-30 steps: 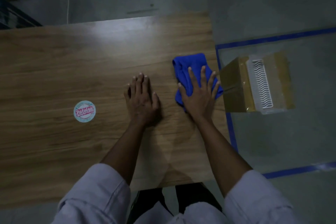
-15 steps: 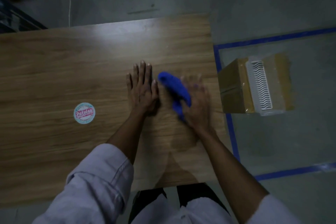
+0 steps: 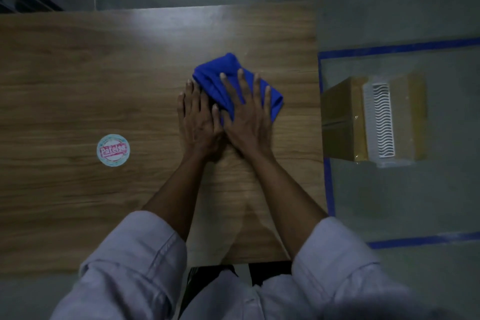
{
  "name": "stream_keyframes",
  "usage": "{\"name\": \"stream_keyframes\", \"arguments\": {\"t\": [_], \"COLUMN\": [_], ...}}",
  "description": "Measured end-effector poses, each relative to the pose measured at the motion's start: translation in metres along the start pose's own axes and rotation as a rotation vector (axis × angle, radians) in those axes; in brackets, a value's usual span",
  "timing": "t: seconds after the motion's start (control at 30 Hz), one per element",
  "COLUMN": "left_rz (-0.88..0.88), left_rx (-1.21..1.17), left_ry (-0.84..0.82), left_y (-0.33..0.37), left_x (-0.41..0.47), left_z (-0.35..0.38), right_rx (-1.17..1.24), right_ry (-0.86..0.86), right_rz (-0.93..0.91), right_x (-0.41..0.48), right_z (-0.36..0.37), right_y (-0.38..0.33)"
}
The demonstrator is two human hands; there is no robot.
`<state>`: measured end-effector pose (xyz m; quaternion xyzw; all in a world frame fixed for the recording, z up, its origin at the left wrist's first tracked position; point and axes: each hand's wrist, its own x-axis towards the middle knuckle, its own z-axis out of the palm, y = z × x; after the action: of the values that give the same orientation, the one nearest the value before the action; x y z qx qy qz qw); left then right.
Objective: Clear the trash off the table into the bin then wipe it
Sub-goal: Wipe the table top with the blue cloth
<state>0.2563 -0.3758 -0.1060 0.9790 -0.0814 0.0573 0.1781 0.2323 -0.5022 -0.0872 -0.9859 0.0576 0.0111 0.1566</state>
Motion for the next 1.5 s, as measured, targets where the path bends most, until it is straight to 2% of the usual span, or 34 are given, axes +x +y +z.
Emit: {"name": "stream_keyframes", "arguments": {"t": [0.1, 0.2, 0.4, 0.53, 0.63, 0.67, 0.73, 0.83, 0.9, 0.97, 1.0, 1.17, 1.37, 1.5], "left_rz": [0.024, 0.003, -0.004, 0.007, -0.009, -0.034, -0.057, 0.101, 0.292, 0.494, 0.539, 0.35, 0.286, 0.32], "left_rx": [0.028, 0.056, 0.075, 0.093, 0.119, 0.121, 0.094, -0.08, -0.184, -0.151, -0.109, 0.0, 0.113, 0.152], "left_ry": [-0.066, -0.086, -0.088, -0.091, -0.134, -0.153, -0.18, -0.176, -0.165, -0.175, -0.18, -0.244, -0.303, -0.318], "left_y": [0.004, 0.008, 0.01, 0.007, 0.006, 0.009, 0.022, 0.057, 0.084, 0.099, 0.099, 0.065, 0.058, 0.067], "left_x": [-0.001, 0.0, -0.002, -0.001, 0.001, 0.002, 0.006, 0.019, 0.025, 0.028, 0.029, 0.041, 0.061, 0.072], "left_z": [-0.005, -0.009, -0.01, -0.006, -0.007, -0.007, -0.006, -0.007, -0.009, -0.007, -0.004, 0.008, 0.011, 0.009], "right_rx": [-0.042, -0.031, -0.083, -0.045, -0.005, 0.006, 0.003, -0.045, -0.085, -0.124, -0.124, 0.02, 0.137, 0.118], "right_ry": [-0.043, -0.037, 0.078, 0.031, -0.04, -0.049, -0.036, -0.014, -0.017, -0.031, -0.027, -0.061, -0.009, 0.06], "right_rz": [0.024, 0.144, 0.297, 0.15, -0.023, -0.031, 0.068, 0.258, 0.269, 0.231, 0.193, -0.032, 0.152, 0.193], "right_x": [-0.03, -0.034, 0.022, 0.053, 0.031, 0.016, -0.016, -0.05, -0.05, -0.039, -0.03, 0.011, -0.023, 0.004], "right_z": [-0.008, -0.021, -0.02, -0.008, -0.005, -0.007, -0.013, -0.022, -0.019, -0.015, -0.014, -0.022, -0.027, -0.035], "right_y": [0.025, 0.054, 0.058, 0.022, 0.014, 0.02, 0.04, 0.063, 0.067, 0.067, 0.067, 0.076, 0.08, 0.065]}}
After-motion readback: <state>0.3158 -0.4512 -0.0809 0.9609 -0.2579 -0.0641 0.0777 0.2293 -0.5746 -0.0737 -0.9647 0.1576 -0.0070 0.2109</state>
